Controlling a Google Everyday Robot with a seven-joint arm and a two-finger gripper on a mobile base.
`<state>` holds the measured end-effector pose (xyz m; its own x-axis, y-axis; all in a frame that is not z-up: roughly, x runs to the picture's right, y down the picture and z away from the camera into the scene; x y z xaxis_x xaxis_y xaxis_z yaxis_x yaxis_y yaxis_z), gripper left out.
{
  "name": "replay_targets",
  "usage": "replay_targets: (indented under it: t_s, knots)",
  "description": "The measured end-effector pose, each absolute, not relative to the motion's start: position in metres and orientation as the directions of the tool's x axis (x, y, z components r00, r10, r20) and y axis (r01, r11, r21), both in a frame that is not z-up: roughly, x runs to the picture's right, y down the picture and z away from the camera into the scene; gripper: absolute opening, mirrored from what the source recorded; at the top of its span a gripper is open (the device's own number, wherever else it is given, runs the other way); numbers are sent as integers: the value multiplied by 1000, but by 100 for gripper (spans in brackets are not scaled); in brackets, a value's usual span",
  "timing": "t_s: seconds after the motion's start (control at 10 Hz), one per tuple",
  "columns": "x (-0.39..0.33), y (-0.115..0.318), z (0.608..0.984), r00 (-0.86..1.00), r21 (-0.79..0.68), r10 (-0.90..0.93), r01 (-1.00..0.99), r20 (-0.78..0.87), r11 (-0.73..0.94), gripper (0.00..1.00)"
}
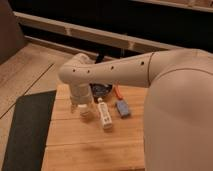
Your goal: Place the eraser in the ceramic cup
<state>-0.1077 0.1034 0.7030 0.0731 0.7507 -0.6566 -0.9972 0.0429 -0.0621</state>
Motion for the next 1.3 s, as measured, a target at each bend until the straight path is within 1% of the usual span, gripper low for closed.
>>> replay_targets:
  t_s: [0.8,1.0,1.3]
  knots:
    - [-108,102,703,75,-63,754,-997,-652,45,65]
    - [-117,78,708,80,-102,807,-995,-585,25,65]
    - [-122,22,712,133,-199,893,-979,-430,50,65]
